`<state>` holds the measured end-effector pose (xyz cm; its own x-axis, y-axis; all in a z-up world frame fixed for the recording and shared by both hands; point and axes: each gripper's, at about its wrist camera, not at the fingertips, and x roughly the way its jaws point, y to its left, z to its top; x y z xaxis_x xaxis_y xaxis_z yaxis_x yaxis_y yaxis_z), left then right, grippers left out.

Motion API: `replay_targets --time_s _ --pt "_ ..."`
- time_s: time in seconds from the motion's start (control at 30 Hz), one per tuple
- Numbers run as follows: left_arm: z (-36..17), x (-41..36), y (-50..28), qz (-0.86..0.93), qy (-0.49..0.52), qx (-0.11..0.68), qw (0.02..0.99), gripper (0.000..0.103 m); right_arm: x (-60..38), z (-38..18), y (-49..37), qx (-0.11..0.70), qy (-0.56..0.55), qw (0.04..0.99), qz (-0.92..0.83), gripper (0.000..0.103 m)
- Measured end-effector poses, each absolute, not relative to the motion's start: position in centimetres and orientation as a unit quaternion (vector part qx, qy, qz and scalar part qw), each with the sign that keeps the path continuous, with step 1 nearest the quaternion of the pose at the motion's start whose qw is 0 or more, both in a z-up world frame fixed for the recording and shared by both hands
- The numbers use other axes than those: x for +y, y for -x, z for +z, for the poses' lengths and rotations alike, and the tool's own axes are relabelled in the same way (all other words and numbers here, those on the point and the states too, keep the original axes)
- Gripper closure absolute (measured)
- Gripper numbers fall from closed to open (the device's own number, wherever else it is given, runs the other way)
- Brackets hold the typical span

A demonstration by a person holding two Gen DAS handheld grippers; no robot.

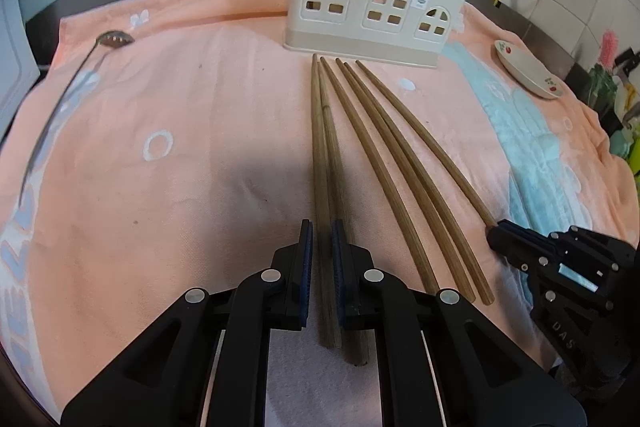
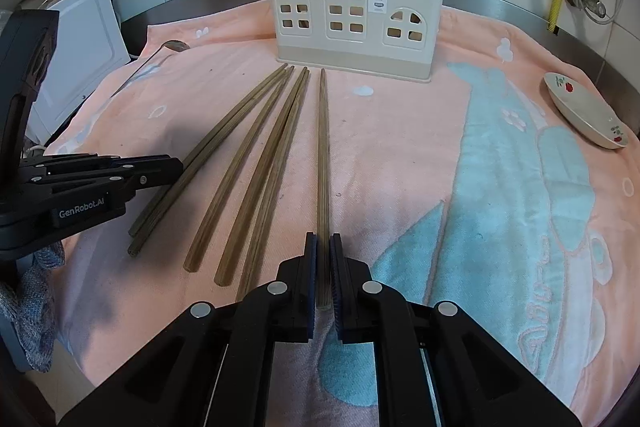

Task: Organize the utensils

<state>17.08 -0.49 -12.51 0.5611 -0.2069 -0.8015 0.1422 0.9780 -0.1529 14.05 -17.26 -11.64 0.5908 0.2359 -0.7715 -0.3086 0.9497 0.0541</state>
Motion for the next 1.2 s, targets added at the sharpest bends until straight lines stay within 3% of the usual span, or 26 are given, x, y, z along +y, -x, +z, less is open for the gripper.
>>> replay_targets --time_s 0.5,1.2 --pt "-10.5 0.1 -16.3 -0.100 0.026 0.433 0.896 0.097 -17.5 -10.0 -13.6 0.403 0.040 0.900 0.159 0.096" --pt "0.9 -0.5 -16.5 -0.144 0.002 0.325 0.935 0.098 -19.9 3.9 -15.9 0.305 0.016 0.933 0.192 0.097"
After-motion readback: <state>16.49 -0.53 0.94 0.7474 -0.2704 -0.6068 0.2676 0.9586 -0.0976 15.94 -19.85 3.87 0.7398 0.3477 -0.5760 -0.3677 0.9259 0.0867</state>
